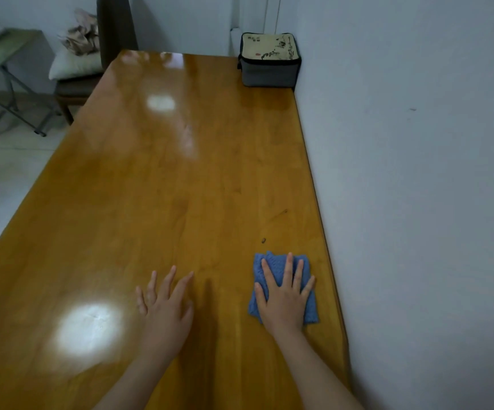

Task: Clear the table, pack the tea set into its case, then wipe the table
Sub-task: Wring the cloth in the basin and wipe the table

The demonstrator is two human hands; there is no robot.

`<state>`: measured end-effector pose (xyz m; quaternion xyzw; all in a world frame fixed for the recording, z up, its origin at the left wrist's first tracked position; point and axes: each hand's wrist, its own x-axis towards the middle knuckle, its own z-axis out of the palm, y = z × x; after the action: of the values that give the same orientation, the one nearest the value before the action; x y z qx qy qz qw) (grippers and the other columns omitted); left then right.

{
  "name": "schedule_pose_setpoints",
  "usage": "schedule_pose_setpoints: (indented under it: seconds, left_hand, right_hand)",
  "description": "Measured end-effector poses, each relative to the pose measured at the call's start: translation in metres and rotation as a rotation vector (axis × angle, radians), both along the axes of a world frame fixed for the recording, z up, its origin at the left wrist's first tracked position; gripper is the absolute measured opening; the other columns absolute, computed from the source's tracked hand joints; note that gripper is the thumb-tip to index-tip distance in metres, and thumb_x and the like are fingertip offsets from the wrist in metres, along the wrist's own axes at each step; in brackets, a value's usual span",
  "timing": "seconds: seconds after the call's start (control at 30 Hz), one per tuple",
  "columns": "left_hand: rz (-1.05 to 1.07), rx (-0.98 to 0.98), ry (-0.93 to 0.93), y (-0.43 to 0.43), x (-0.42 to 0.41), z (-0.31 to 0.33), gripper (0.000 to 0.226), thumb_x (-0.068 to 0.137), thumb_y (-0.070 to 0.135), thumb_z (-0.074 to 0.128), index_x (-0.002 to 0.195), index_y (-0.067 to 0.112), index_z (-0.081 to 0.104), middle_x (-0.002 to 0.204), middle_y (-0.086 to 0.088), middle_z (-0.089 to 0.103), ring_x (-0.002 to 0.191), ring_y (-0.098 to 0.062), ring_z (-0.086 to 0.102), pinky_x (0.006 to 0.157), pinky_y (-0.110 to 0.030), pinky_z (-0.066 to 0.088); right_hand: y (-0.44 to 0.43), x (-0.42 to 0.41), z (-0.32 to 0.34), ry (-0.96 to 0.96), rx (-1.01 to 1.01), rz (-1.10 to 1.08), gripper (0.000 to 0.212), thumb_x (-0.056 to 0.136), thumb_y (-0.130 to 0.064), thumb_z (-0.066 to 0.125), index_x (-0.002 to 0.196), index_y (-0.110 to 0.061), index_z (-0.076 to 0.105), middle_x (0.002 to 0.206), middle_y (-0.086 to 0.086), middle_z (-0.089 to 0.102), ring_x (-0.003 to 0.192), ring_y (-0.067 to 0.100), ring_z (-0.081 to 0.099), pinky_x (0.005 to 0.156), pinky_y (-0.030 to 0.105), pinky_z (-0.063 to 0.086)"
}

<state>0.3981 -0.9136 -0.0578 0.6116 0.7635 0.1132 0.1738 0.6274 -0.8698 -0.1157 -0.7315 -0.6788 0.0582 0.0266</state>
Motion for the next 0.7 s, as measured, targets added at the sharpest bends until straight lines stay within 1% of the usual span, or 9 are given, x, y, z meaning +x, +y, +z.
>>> schedule_pose_setpoints:
  seconds: [0.1, 0.17, 0.23, 0.33, 0.47, 0.57, 0.63, 0.7]
  left_hand:
    - [0.013, 0.003, -0.008, 0.001, 0.000, -0.004, 0.055, 0.091, 0.025, 0.059, 0.140, 0.040, 0.042, 0.156, 0.006, 0.028, 0.148, -0.025, 0.002, 0.118, -0.053, -0.004]
    - [0.025, 0.002, -0.008, 0.000, 0.000, -0.006, 0.056, 0.089, 0.024, 0.061, 0.140, 0.041, 0.043, 0.155, 0.006, 0.030, 0.148, -0.025, 0.004, 0.118, -0.054, -0.003]
    - [0.028, 0.004, -0.011, 0.001, -0.001, -0.007, 0.056, 0.089, 0.024, 0.062, 0.139, 0.041, 0.043, 0.155, 0.006, 0.031, 0.148, -0.024, 0.005, 0.118, -0.054, -0.003]
    - [0.038, 0.011, -0.012, 0.003, -0.003, -0.008, 0.057, 0.087, 0.023, 0.064, 0.138, 0.041, 0.044, 0.154, 0.007, 0.033, 0.148, -0.024, 0.007, 0.117, -0.053, -0.002]
    - [0.081, 0.019, -0.023, 0.006, -0.011, -0.009, 0.055, 0.089, 0.024, 0.059, 0.138, 0.043, 0.044, 0.153, 0.007, 0.033, 0.148, -0.024, 0.008, 0.117, -0.051, -0.004]
    - [0.090, 0.043, -0.019, 0.005, -0.020, -0.010, 0.052, 0.088, 0.029, 0.051, 0.137, 0.044, 0.042, 0.152, 0.007, 0.035, 0.148, -0.024, 0.009, 0.117, -0.048, -0.005]
    - [0.101, 0.046, -0.023, 0.005, -0.024, -0.011, 0.053, 0.086, 0.030, 0.049, 0.137, 0.043, 0.043, 0.152, 0.006, 0.036, 0.148, -0.023, 0.010, 0.117, -0.049, -0.003]
    - [0.108, 0.046, -0.037, 0.006, -0.024, -0.010, 0.055, 0.082, 0.033, 0.047, 0.137, 0.041, 0.045, 0.152, 0.006, 0.035, 0.148, -0.023, 0.009, 0.117, -0.047, -0.005]
  right_hand:
    - [0.020, 0.005, 0.000, 0.007, -0.001, -0.049, 0.059, 0.094, -0.057, 0.022, 0.149, -0.037, 0.031, 0.159, 0.020, 0.016, 0.146, 0.040, 0.012, 0.113, 0.062, 0.008]
    - [0.038, 0.008, -0.001, 0.023, 0.014, -0.093, 0.060, 0.095, -0.055, 0.020, 0.149, -0.035, 0.032, 0.159, 0.021, 0.015, 0.146, 0.040, 0.011, 0.115, 0.059, 0.008]
    - [0.058, 0.009, 0.000, 0.053, 0.019, -0.146, 0.057, 0.097, -0.053, 0.020, 0.151, -0.036, 0.026, 0.160, 0.022, 0.009, 0.148, 0.038, 0.005, 0.117, 0.057, 0.005]
    - [0.088, 0.009, 0.000, 0.098, 0.010, -0.216, 0.054, 0.101, -0.047, 0.029, 0.152, -0.039, 0.012, 0.160, 0.021, -0.001, 0.148, 0.036, -0.006, 0.119, 0.052, -0.004]
    - [0.135, 0.013, 0.002, 0.144, 0.039, -0.249, 0.057, 0.102, -0.043, 0.029, 0.155, -0.034, 0.006, 0.160, 0.021, 0.002, 0.149, 0.032, -0.004, 0.120, 0.048, -0.005]
    - [0.167, 0.019, 0.007, 0.160, 0.033, -0.216, 0.057, 0.103, -0.039, 0.027, 0.156, -0.027, 0.009, 0.161, 0.019, 0.005, 0.149, 0.030, -0.001, 0.120, 0.046, -0.004]
    - [0.181, 0.021, 0.008, 0.149, 0.021, -0.159, 0.055, 0.104, -0.038, 0.028, 0.155, -0.027, 0.012, 0.161, 0.017, 0.006, 0.150, 0.028, -0.001, 0.120, 0.046, -0.004]
    - [0.188, 0.023, 0.008, 0.151, 0.016, -0.126, 0.053, 0.104, -0.038, 0.029, 0.155, -0.027, 0.016, 0.162, 0.014, 0.008, 0.150, 0.027, 0.001, 0.121, 0.045, -0.004]
